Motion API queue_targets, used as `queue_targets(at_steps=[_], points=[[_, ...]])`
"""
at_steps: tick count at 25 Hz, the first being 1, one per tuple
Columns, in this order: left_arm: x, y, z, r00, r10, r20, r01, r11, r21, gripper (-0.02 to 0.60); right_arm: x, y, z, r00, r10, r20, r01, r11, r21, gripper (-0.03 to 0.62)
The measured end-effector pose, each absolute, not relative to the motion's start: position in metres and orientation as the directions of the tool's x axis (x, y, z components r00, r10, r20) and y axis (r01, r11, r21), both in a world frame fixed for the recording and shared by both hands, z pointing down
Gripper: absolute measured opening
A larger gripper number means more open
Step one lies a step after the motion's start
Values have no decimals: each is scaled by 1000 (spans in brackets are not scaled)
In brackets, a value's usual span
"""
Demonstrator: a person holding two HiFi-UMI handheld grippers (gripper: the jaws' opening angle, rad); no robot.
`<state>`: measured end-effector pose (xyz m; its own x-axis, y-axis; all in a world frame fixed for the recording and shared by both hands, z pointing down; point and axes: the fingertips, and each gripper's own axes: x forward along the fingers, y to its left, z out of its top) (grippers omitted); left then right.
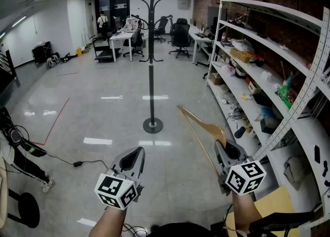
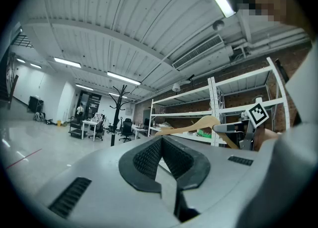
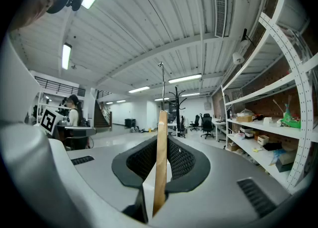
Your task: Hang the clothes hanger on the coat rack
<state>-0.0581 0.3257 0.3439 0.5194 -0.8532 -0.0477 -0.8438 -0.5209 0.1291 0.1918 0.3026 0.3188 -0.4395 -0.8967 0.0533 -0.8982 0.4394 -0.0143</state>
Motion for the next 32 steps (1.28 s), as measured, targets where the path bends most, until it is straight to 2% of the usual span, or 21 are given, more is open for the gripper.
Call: queue_targets(at_steps=[8, 17, 23, 32], points=[[-92, 307, 358, 536, -844, -21, -834, -533, 145, -9, 164, 295, 331, -407, -911, 74, -914, 406, -21, 57], [-97, 272, 356, 560, -827, -43, -813, -559, 164, -9, 139, 259, 344, -421, -901, 104, -907, 421, -21, 57], [-96, 212, 354, 515, -857, -24, -843, -512, 166, -9, 138, 191, 342, -460, -884, 82, -888, 458, -38, 57], [-59, 91, 333, 484, -875, -3, -870, -481, 104, -9, 164, 61, 337, -505, -862, 43, -862, 502, -68, 57]])
